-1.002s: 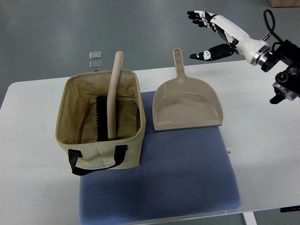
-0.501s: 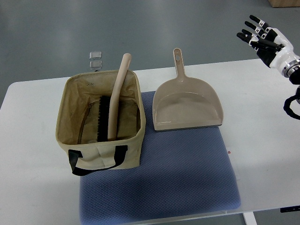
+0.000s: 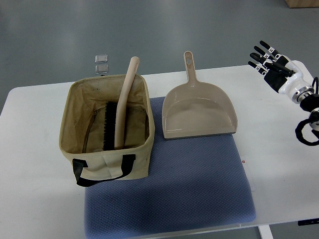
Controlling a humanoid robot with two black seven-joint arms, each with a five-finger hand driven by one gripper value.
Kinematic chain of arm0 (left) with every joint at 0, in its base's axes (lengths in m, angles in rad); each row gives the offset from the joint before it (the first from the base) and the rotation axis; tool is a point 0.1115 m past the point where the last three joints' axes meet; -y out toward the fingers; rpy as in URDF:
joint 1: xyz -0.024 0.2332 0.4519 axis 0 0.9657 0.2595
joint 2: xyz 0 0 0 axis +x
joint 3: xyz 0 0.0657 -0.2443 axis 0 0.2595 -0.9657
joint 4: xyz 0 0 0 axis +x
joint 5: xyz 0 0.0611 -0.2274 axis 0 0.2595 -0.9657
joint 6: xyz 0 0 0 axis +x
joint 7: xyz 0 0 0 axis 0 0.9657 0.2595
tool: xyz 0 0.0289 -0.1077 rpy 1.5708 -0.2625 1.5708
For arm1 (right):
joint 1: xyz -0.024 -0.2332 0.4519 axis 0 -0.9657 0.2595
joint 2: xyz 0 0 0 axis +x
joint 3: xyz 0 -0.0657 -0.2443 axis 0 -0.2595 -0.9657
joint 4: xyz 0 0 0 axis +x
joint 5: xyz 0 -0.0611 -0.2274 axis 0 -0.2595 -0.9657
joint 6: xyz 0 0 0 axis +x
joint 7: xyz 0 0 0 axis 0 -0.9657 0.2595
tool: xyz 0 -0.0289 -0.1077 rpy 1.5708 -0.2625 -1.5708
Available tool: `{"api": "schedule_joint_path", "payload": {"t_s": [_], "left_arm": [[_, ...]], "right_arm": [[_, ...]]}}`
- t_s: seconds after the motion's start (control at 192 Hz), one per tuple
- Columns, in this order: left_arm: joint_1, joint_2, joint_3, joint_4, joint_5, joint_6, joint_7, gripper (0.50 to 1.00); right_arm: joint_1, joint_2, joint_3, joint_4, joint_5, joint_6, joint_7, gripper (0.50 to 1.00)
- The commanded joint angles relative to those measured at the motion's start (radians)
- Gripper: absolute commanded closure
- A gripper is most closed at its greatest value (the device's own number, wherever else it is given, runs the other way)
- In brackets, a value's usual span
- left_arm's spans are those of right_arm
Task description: Put pink broom in yellow bag with right hand
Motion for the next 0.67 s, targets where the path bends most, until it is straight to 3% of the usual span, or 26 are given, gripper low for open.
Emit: {"api": "schedule_joint_path", "payload": {"t_s": [0.0,0.146,0.256,0.438,0.663], "left_arm": [[0.0,0.0,0.0,0.0,0.0,0.0,0.001,0.5],[0.0,0.0,0.0,0.0,0.0,0.0,0.001,0.5],[0.0,0.0,0.0,0.0,0.0,0.0,0.001,0.5],[0.0,0.0,0.0,0.0,0.0,0.0,0.001,0.5],[0.0,0.0,0.0,0.0,0.0,0.0,-0.001,0.5]], "right_arm": [[-0.028,0.053,0.095,-0.046,-0.076,0.04,-0.035,0.57],[-0.058,0.113,0.182,-0.066,-0.215,0.029,-0.028,0.57],[-0.064,0.125,0.195,-0.067,-0.219,0.026,-0.022,0.57],[-0.065,0.145,0.236,-0.066,-0.209,0.018,0.044,0.57],[-0.073,0.17,0.278,-0.066,-0.209,0.02,0.054,0.57]]}}
